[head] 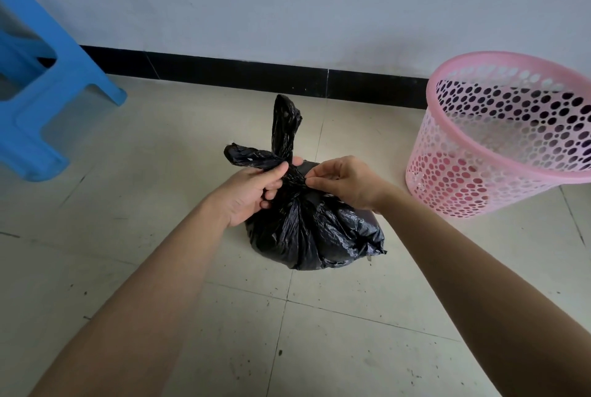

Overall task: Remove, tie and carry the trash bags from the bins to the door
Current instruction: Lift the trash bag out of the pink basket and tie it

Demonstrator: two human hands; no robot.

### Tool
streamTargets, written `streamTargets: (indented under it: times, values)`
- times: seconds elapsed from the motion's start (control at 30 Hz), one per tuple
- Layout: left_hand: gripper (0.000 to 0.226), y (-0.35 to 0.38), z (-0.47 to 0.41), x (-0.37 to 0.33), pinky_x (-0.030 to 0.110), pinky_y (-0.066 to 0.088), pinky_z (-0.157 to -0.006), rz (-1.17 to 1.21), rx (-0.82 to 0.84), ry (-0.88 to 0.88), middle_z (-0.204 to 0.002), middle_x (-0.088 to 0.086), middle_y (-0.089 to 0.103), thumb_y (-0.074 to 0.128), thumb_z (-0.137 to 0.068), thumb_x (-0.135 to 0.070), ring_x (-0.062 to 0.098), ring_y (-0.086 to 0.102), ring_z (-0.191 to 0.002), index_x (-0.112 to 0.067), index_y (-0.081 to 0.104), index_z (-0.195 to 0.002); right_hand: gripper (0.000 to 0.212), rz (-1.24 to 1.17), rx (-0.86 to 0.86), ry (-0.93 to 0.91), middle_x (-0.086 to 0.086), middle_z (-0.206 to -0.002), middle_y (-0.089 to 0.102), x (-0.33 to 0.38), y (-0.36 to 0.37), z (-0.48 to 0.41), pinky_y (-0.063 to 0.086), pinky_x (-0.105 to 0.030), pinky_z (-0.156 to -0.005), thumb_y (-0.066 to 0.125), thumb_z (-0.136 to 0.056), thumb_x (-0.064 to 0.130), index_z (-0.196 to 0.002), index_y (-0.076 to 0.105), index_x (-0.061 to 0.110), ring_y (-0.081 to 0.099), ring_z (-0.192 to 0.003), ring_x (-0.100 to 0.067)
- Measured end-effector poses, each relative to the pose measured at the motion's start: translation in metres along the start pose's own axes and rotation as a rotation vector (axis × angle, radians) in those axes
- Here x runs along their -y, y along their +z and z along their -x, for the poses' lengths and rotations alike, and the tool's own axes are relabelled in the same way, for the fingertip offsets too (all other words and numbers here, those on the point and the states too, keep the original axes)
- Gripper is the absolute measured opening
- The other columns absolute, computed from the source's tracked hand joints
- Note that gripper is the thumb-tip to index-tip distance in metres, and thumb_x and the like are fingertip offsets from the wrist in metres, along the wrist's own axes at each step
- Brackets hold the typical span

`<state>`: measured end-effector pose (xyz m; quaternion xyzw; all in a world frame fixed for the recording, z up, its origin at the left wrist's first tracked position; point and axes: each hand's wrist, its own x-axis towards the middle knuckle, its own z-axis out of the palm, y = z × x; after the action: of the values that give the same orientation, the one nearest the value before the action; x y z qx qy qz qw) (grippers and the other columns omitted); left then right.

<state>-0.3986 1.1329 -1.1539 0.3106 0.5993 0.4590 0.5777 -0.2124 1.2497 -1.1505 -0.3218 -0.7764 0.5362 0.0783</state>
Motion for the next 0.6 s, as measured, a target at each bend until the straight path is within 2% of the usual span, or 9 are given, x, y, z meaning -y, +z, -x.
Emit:
streamTargets:
  times: [0.1,0.2,0.27,0.3,0.37,0.43,0.47,0.53,0.6]
  values:
    - [0.026,-0.001,0.002,-0.002,0.024,0.025,-0.055,0.052,0.083,-0.016,-0.067,-0.006,0.03,0.056,-0.093,-0.04,0.008,0.033,-0.059,-0.025,0.072,-0.107,0.02,-0.119,-0.036,0.048,0.004,-0.102,0.074,0.005,-0.011,0.001,0.055,-0.03,-0.084,0.066,-0.09,0.029,-0.109,0.072,0.024,0.069,-0.093,-0.011]
    - [0.021,0.006,0.003,-0.008,0.026,0.026,-0.056,0.032,0.163,-0.095,-0.066,-0.006,0.032,0.049,-0.098,-0.036,0.009,0.035,-0.059,-0.022,0.064,-0.092,0.055,-0.328,-0.099,0.057,0.003,-0.125,0.063,0.013,-0.021,-0.003,0.043,-0.033,-0.096,0.055,-0.076,0.041,-0.128,0.059,0.028,0.056,-0.117,-0.013]
    - [0.021,0.012,0.003,-0.012,0.027,0.027,-0.058,-0.025,0.208,-0.114,-0.066,-0.005,0.032,0.051,-0.097,-0.038,0.01,0.036,-0.06,-0.022,0.059,-0.086,0.063,-0.396,-0.073,0.048,0.004,-0.131,0.06,0.023,-0.022,-0.004,0.039,-0.035,-0.101,0.058,-0.077,0.059,-0.132,0.055,0.028,0.052,-0.123,-0.012]
    - [0.022,0.016,0.002,-0.013,0.027,0.027,-0.058,-0.055,0.221,-0.101,-0.066,-0.005,0.032,0.054,-0.096,-0.041,0.01,0.036,-0.06,-0.022,0.057,-0.084,0.067,-0.375,-0.056,0.039,0.003,-0.13,0.062,0.03,-0.022,-0.004,0.039,-0.033,-0.098,0.061,-0.078,0.066,-0.132,0.057,0.026,0.054,-0.12,-0.009]
    - [0.026,0.021,0.002,-0.013,0.026,0.029,-0.057,-0.098,0.214,-0.058,-0.065,-0.005,0.033,0.06,-0.094,-0.045,0.011,0.037,-0.06,-0.021,0.059,-0.082,0.062,-0.297,-0.105,0.012,-0.004,-0.12,0.067,0.043,-0.019,-0.004,0.042,-0.023,-0.084,0.063,-0.085,0.061,-0.127,0.062,0.016,0.059,-0.1,-0.001]
    - [0.029,0.023,0.001,-0.01,0.023,0.031,-0.056,-0.076,0.17,-0.015,-0.065,-0.005,0.04,0.062,-0.09,-0.044,0.011,0.041,-0.061,-0.016,0.07,-0.092,0.039,-0.251,-0.278,-0.051,-0.001,-0.09,0.07,0.049,-0.017,-0.008,0.041,-0.016,-0.066,0.056,-0.097,0.046,-0.108,0.07,0.01,0.056,-0.071,0.004]
    - [0.035,0.022,0.001,-0.008,0.022,0.032,-0.055,-0.033,0.135,0.001,-0.067,-0.006,0.044,0.063,-0.089,-0.043,0.009,0.044,-0.062,-0.012,0.072,-0.103,0.035,-0.244,-0.354,-0.072,0.003,-0.078,0.064,0.05,-0.018,-0.008,0.039,-0.015,-0.06,0.053,-0.1,0.042,-0.099,0.071,0.012,0.053,-0.061,0.003]
    - [0.045,0.017,0.001,-0.007,0.021,0.036,-0.053,0.092,0.051,0.025,-0.07,-0.006,0.055,0.065,-0.088,-0.04,0.01,0.047,-0.064,-0.005,0.068,-0.117,0.032,-0.326,-0.385,-0.089,0.003,-0.072,0.057,0.05,-0.018,-0.007,0.04,-0.02,-0.056,0.05,-0.102,0.037,-0.09,0.068,0.014,0.051,-0.057,-0.004]
    - [0.038,0.012,0.002,-0.006,0.021,0.037,-0.053,0.195,0.017,0.043,-0.078,-0.004,0.064,0.064,-0.089,-0.038,0.011,0.051,-0.067,-0.012,0.066,-0.116,0.031,-0.496,-0.352,-0.08,-0.001,-0.076,0.061,0.049,-0.016,-0.001,0.046,-0.023,-0.058,0.047,-0.104,0.031,-0.084,0.063,0.013,0.057,-0.065,-0.012]
